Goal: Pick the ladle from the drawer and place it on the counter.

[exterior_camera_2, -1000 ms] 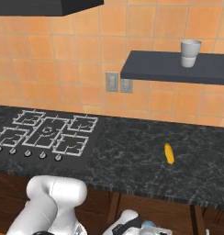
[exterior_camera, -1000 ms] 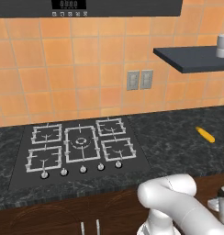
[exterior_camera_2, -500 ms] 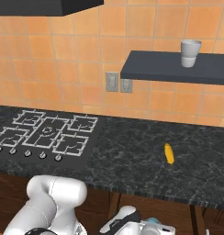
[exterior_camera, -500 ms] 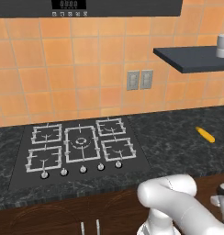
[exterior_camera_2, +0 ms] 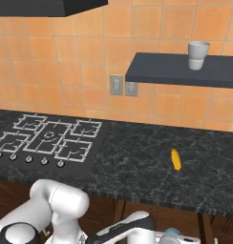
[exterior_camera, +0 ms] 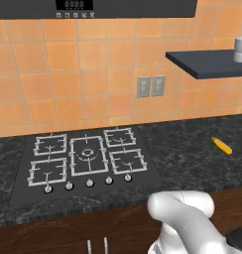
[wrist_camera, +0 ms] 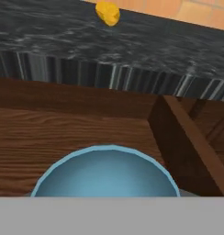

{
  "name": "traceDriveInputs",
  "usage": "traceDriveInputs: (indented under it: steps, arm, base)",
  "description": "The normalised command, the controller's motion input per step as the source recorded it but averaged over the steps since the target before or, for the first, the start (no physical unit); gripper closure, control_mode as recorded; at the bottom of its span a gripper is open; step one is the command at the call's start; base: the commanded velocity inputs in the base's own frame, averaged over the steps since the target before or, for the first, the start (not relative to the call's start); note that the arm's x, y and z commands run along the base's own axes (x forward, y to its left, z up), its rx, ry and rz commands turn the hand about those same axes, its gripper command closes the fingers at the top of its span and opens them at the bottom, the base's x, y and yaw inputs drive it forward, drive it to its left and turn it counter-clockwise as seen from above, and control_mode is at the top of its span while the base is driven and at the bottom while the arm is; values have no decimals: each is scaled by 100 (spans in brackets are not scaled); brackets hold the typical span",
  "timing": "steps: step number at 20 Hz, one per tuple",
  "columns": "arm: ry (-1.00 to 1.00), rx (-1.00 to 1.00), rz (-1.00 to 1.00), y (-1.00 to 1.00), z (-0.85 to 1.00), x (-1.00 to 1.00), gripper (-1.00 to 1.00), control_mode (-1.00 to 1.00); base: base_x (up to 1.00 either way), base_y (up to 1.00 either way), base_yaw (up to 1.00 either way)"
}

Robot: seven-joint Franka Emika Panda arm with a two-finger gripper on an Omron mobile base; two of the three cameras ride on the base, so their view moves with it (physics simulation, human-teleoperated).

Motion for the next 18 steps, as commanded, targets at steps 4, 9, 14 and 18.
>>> traceDriveInputs:
  steps: [4,9,14,18]
  arm:
    - [2,0,1,0,100,16,100,-100]
    - [1,0,8,1,93,43,100,-100]
    - [0,0,19,31,12,94,100,-100]
    - [0,0,25,47,1,84,100,-100]
  base:
    - [0,0,0]
    - [0,0,0]
    - [0,0,0]
    - [0,0,0]
